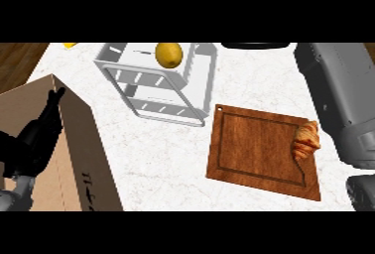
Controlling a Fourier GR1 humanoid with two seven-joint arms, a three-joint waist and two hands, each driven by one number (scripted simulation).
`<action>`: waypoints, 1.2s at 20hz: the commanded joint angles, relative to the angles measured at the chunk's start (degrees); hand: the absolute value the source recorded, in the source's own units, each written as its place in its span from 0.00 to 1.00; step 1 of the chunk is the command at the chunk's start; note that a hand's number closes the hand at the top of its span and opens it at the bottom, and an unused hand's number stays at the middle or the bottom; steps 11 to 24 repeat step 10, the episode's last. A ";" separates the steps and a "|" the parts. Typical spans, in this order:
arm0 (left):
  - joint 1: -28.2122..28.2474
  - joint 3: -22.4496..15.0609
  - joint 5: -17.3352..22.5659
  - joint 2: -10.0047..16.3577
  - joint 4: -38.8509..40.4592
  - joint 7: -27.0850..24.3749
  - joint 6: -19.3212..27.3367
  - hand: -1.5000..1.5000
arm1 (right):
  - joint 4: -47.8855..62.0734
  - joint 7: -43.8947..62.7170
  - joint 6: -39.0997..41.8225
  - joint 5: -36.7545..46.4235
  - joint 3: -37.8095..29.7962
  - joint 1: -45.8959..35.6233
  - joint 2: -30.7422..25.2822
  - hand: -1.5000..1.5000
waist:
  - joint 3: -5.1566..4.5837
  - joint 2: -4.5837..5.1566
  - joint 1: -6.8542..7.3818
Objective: Pick the lemon from the cutting board and place it in the tiered basket
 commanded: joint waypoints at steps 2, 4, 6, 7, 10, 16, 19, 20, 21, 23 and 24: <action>-0.49 -0.89 1.26 -1.67 0.05 4.32 -0.99 0.50 | -2.02 -2.30 6.04 -2.80 -3.02 6.25 -6.36 0.00 | -0.99 0.29 -0.78; -0.22 -1.60 1.12 -4.13 1.06 2.40 -1.10 0.50 | -1.74 -1.82 9.16 -3.55 -4.03 6.14 -10.00 0.00 | -1.02 0.41 -0.80; 0.86 -1.37 0.47 -2.98 0.59 2.59 -1.31 0.50 | -2.43 -0.45 10.90 -4.28 -4.69 6.35 -12.18 0.00 | -1.03 0.31 -0.47; 1.09 -0.98 0.90 -3.98 2.18 0.87 -1.99 0.50 | -1.27 -2.71 11.55 -4.24 -5.03 7.85 -12.52 0.00 | -1.04 0.51 -0.26; 1.59 -1.56 -0.48 -4.39 2.70 -0.04 -0.88 0.50 | -4.05 -1.09 17.06 -6.38 -6.31 9.20 -16.92 0.00 | -1.05 0.28 -0.80; 1.59 -1.56 -0.48 -4.39 2.70 -0.04 -0.88 0.50 | -4.05 -1.09 17.06 -6.38 -6.31 9.20 -16.92 0.00 | -1.05 0.28 -0.80; 1.59 -1.56 -0.48 -4.39 2.70 -0.04 -0.88 0.50 | -4.05 -1.09 17.06 -6.38 -6.31 9.20 -16.92 0.00 | -1.05 0.28 -0.80; 1.59 -1.56 -0.48 -4.39 2.70 -0.04 -0.88 0.50 | -4.05 -1.09 17.06 -6.38 -6.31 9.20 -16.92 0.00 | -1.05 0.28 -0.80; 1.59 -1.56 -0.48 -4.39 2.70 -0.04 -0.88 0.50 | -4.05 -1.09 17.06 -6.38 -6.31 9.20 -16.92 0.00 | -1.05 0.28 -0.80; 1.59 -1.56 -0.48 -4.39 2.70 -0.04 -0.88 0.50 | -4.05 -1.09 17.06 -6.38 -6.31 9.20 -16.92 0.00 | -1.05 0.28 -0.80; 1.59 -1.56 -0.48 -4.39 2.70 -0.04 -0.88 0.50 | -4.05 -1.09 17.06 -6.38 -6.31 9.20 -16.92 0.00 | -1.05 0.28 -0.80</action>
